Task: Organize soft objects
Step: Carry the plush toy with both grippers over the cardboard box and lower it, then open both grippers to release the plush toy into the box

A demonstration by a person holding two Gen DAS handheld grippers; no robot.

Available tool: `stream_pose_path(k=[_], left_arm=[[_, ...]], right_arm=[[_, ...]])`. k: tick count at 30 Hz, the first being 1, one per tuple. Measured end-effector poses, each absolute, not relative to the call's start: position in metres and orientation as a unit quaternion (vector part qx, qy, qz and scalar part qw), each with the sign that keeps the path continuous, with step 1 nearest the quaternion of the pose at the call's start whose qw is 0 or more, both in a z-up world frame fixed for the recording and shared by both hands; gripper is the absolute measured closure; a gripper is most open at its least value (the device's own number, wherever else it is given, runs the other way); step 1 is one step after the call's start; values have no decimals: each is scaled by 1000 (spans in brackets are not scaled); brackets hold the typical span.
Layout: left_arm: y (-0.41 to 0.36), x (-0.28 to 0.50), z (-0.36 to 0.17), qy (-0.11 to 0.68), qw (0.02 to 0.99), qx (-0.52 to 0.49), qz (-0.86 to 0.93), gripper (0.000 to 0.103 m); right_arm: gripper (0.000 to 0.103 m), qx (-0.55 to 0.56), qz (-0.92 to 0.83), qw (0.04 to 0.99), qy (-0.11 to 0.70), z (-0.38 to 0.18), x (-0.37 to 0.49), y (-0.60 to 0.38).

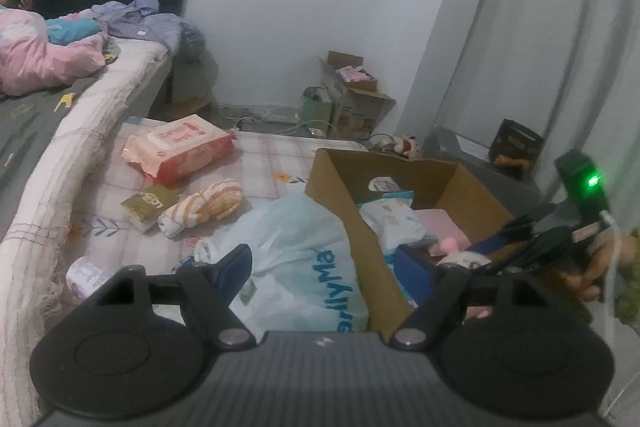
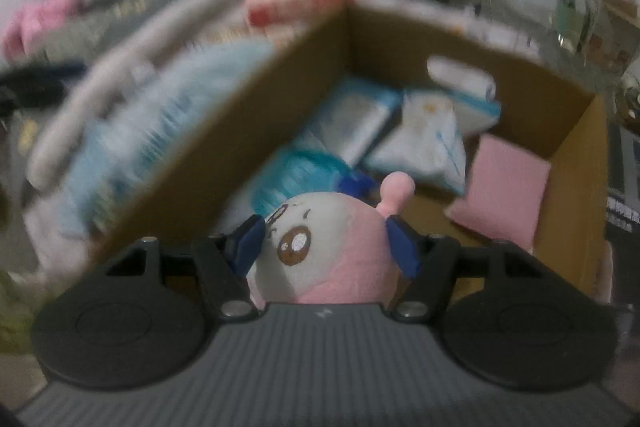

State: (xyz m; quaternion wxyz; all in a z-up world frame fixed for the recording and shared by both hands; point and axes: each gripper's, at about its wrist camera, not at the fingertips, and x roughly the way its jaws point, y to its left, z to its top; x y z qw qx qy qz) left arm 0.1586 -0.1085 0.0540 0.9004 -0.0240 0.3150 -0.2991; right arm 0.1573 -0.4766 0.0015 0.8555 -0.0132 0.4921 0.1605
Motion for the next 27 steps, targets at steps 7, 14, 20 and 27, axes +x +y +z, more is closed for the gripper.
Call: stream_pose_path(k=[7, 14, 20, 27], left_arm=[[-106, 165, 51, 321, 901, -23, -292, 24], [-99, 167, 48, 325, 900, -26, -289, 24], [-85, 164, 50, 319, 904, -31, -284, 24], [-60, 154, 49, 319, 907, -36, -271, 23]], right_arm=[[32, -35, 157, 864, 477, -3, 193, -487], [25, -39, 102, 865, 490, -24, 202, -496], [25, -5, 69, 884, 462, -13, 191, -502], [23, 88, 28, 866, 492, -23, 189, -518]])
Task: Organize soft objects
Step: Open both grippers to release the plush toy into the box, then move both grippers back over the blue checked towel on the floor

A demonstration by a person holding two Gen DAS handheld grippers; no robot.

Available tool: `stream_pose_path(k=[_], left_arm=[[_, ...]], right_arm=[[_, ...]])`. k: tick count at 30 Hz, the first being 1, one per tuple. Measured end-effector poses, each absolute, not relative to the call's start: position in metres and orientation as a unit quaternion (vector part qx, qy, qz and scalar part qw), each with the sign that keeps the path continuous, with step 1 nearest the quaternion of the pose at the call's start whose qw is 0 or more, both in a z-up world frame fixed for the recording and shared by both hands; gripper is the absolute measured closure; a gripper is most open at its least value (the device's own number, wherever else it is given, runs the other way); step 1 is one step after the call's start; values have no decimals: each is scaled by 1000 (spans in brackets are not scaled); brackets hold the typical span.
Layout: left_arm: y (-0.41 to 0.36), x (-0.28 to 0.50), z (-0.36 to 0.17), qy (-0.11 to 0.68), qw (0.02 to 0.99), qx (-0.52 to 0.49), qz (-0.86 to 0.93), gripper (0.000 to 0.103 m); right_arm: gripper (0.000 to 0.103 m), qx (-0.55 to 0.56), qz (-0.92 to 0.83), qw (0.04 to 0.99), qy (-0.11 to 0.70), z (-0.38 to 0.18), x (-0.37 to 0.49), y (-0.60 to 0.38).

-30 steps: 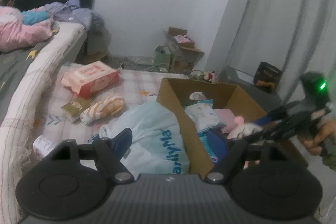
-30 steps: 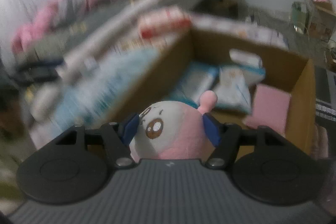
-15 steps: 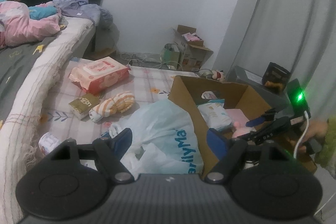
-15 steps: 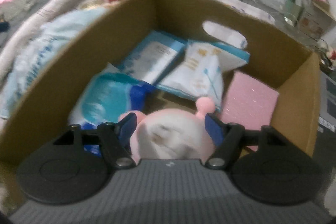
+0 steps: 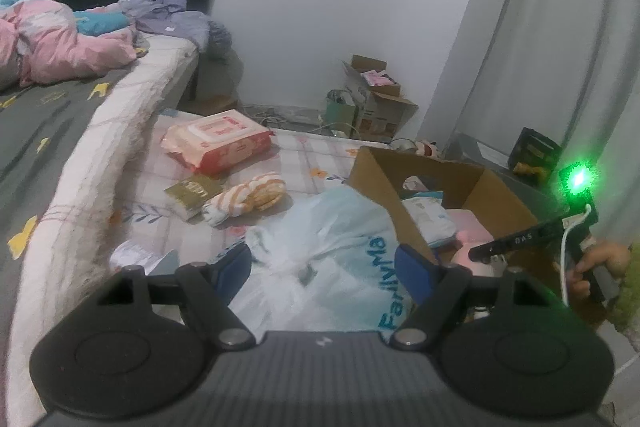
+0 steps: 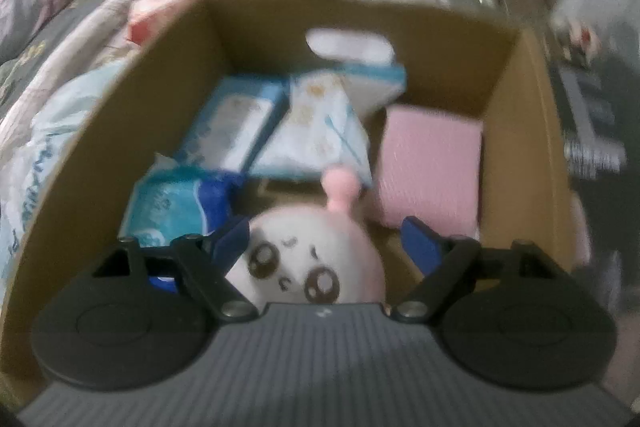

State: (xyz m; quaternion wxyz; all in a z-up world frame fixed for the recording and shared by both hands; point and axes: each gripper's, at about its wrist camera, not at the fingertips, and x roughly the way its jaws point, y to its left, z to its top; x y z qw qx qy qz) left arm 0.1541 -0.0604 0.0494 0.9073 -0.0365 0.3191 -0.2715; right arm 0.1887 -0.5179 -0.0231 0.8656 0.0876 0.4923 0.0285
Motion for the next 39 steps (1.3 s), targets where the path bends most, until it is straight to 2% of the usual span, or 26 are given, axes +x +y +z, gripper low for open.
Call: stream_pose_path(k=[2, 7, 14, 21, 25, 31, 33, 34, 36, 39], left_arm=[[-53, 151, 48, 320, 908, -37, -267, 23], [-34, 141, 43, 325, 911, -41, -250, 22], [-9, 125, 34, 327, 917, -30, -226, 20], [16, 101, 29, 329, 921, 5, -210, 18], [28, 89, 19, 339, 920, 16, -195, 19], [40, 76, -2, 360, 915, 19, -181, 27], [40, 72, -11, 370, 912, 35, -177, 34], [39, 71, -15, 373, 910, 42, -175, 40], [39, 70, -22, 382, 907, 46, -174, 43], [43, 70, -32, 387, 904, 41, -175, 51]], right_arm=[[28, 117, 31, 865, 487, -27, 188, -518], [29, 126, 20, 876, 466, -31, 185, -514], [21, 119, -3, 877, 465, -22, 180, -511], [19, 117, -16, 921, 372, 43, 148, -488], [19, 154, 51, 933, 321, 81, 114, -447], [23, 179, 171, 909, 337, 76, 87, -353], [31, 187, 204, 892, 357, 59, 87, -320], [33, 179, 219, 887, 366, 50, 88, -304], [41, 150, 231, 879, 388, 30, 90, -268], [47, 125, 250, 865, 418, 2, 93, -223]])
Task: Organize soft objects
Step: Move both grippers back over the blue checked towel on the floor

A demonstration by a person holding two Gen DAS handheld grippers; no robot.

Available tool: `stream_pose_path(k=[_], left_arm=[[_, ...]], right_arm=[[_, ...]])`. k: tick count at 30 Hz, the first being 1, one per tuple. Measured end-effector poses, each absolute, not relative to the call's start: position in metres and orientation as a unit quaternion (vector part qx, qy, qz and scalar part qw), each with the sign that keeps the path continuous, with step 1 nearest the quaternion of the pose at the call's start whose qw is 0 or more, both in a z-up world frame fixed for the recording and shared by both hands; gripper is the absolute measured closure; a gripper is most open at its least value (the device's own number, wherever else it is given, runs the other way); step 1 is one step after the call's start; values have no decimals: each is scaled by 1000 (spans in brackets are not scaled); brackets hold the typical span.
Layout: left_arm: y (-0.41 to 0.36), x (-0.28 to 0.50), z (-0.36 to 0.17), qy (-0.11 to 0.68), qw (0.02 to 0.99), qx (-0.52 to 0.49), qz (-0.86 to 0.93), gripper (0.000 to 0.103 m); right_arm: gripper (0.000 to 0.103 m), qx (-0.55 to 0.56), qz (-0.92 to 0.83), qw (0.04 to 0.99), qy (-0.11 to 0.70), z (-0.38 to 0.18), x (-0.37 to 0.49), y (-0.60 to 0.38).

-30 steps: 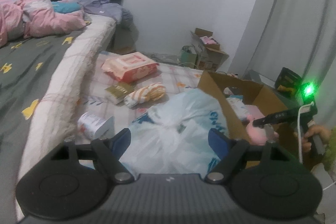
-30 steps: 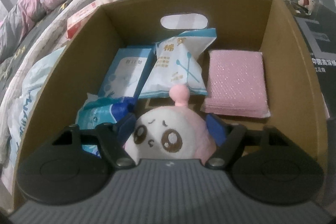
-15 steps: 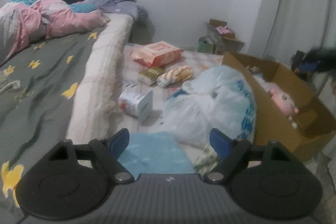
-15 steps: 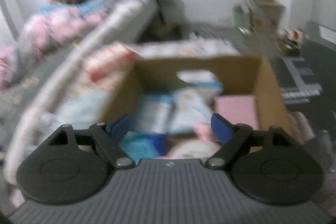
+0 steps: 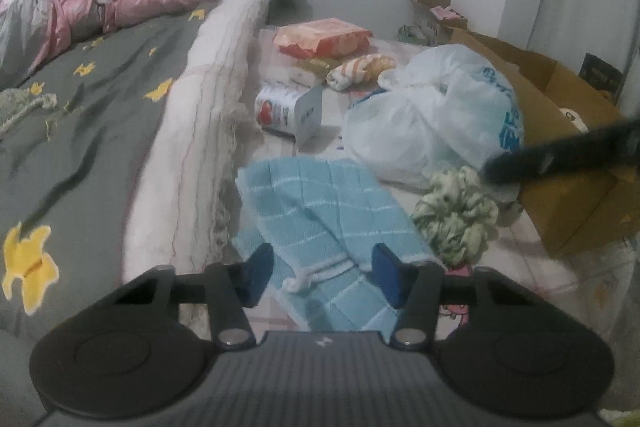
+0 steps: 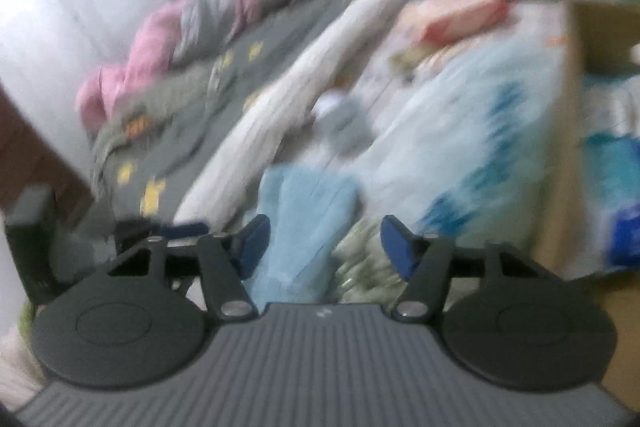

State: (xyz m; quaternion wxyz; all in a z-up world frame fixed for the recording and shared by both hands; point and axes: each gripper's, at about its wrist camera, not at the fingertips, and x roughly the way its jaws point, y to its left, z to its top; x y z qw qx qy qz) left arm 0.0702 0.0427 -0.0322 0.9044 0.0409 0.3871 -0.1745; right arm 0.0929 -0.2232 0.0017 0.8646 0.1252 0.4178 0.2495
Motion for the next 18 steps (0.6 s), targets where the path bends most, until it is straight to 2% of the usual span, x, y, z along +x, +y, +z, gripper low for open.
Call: stream_pose_path(k=[9, 15, 18], left_arm=[[56, 105, -50, 450, 882, -21, -137, 54], [59, 129, -62, 479, 869, -49, -115, 60], [59, 133, -65, 483, 868, -54, -104, 68]], right_arm=[[50, 63, 239, 873, 420, -38, 81, -162], [53, 79, 227, 880, 410, -53, 76, -161], [53, 98, 220, 882, 405, -58, 74, -164]])
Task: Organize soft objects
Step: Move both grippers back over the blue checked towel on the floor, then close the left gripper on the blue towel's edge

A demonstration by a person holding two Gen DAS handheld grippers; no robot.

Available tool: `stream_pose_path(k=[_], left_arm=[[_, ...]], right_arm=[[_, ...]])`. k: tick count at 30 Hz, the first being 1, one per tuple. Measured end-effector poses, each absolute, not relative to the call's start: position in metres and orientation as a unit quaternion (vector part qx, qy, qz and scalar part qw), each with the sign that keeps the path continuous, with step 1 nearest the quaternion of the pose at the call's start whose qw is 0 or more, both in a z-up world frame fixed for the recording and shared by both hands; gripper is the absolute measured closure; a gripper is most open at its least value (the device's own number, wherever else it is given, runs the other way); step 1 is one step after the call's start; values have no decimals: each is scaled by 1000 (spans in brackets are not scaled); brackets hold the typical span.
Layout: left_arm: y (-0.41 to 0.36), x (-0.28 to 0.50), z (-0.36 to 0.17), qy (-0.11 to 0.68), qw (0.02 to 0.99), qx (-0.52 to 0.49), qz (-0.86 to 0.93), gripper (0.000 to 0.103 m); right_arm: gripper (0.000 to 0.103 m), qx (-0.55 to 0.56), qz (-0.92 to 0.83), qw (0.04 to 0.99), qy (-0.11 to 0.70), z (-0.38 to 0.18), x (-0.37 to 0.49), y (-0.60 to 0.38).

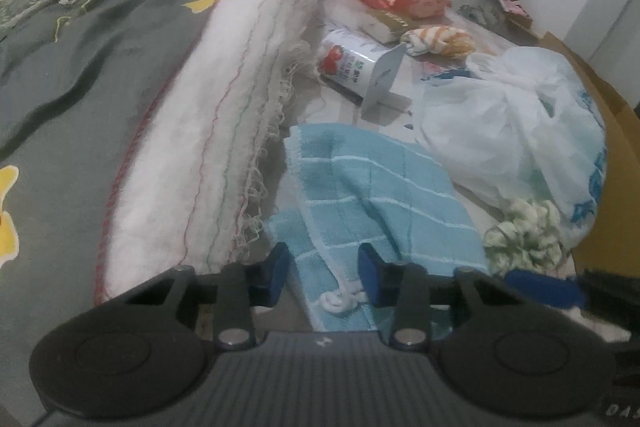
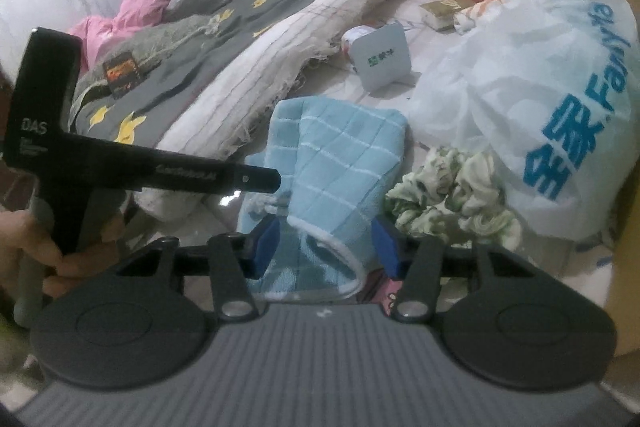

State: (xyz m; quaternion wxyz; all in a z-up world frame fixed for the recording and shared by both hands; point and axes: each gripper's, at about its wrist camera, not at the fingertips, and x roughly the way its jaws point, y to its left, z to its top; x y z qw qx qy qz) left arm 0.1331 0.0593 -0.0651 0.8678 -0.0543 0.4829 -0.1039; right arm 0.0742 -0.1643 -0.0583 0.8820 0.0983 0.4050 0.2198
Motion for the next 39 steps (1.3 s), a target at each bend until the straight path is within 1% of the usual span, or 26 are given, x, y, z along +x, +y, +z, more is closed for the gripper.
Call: stream_pose_path(k=[3, 5, 13, 25, 27, 29, 31, 39], left_arm=[[60, 135, -65, 485, 867, -60, -95, 77], [61, 137, -65, 487, 867, -65, -90, 93], [66, 138, -60, 486, 867, -74, -76, 101], [88, 123, -31, 480, 861, -126, -112, 101], [86, 125, -34, 484, 860, -118, -113, 99], [83, 130, -39, 491, 857, -117, -105, 85], [82, 134, -43, 491, 857, -118, -102, 77], [66, 149, -53, 498, 856, -98, -102, 76]], right_arm=[[53, 120, 218, 879, 406, -64, 73, -169], [53, 136, 217, 876, 409, -67, 72, -174], [53, 162, 215, 869, 415, -77, 71, -184], [52, 186, 220, 868, 405, -73, 76, -185], [51, 184, 221, 868, 404, -72, 76, -183], [51, 184, 224, 866, 407, -73, 78, -180], [51, 179, 227, 866, 409, -73, 77, -176], [51, 174, 242, 866, 401, -71, 75, -171]])
